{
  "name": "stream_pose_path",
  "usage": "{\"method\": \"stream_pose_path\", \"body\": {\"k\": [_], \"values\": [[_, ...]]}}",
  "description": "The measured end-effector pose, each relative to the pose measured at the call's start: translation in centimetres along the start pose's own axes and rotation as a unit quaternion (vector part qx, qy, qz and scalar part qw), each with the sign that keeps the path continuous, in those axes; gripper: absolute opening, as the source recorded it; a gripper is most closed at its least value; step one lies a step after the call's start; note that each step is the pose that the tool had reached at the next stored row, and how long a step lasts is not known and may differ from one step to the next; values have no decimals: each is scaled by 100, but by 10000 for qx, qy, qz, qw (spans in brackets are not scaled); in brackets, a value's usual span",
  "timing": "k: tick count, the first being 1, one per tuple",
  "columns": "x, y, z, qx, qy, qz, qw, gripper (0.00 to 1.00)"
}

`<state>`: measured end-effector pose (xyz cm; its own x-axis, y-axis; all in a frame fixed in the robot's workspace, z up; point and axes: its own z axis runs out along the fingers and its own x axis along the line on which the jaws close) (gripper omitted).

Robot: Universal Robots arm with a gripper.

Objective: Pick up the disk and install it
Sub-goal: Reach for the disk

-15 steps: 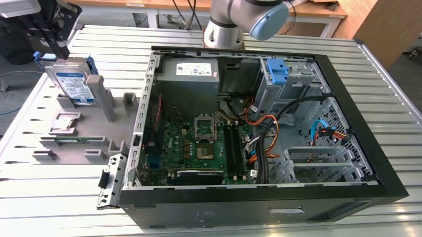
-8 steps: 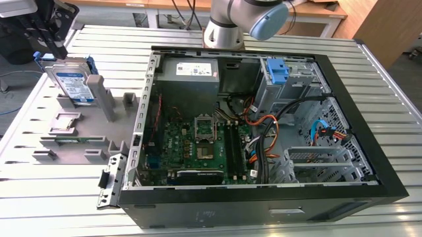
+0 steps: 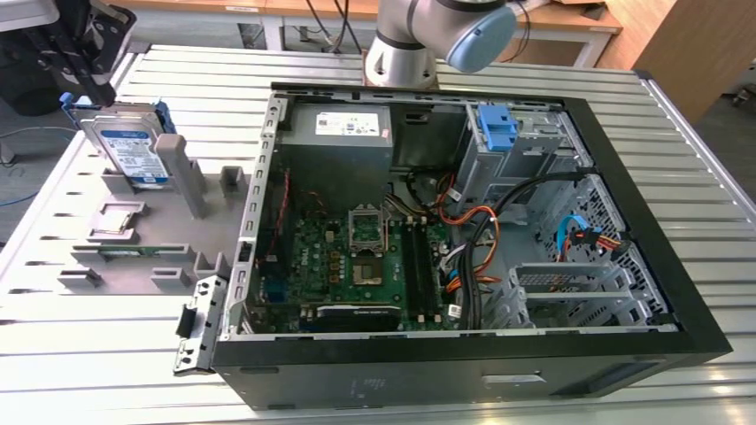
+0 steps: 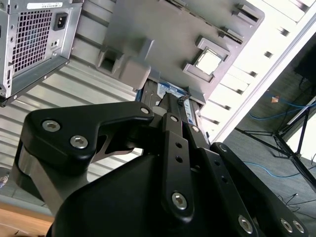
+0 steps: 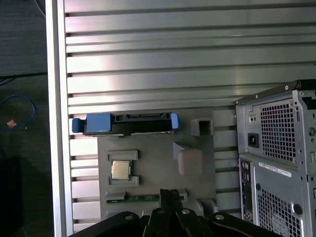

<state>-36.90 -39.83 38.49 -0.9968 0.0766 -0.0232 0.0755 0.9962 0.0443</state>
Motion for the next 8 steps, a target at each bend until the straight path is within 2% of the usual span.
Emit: {"method": "stream_pose_path", "body": {"k": [8], "values": [[70,0,26,0,0,0,10000,11]]}}
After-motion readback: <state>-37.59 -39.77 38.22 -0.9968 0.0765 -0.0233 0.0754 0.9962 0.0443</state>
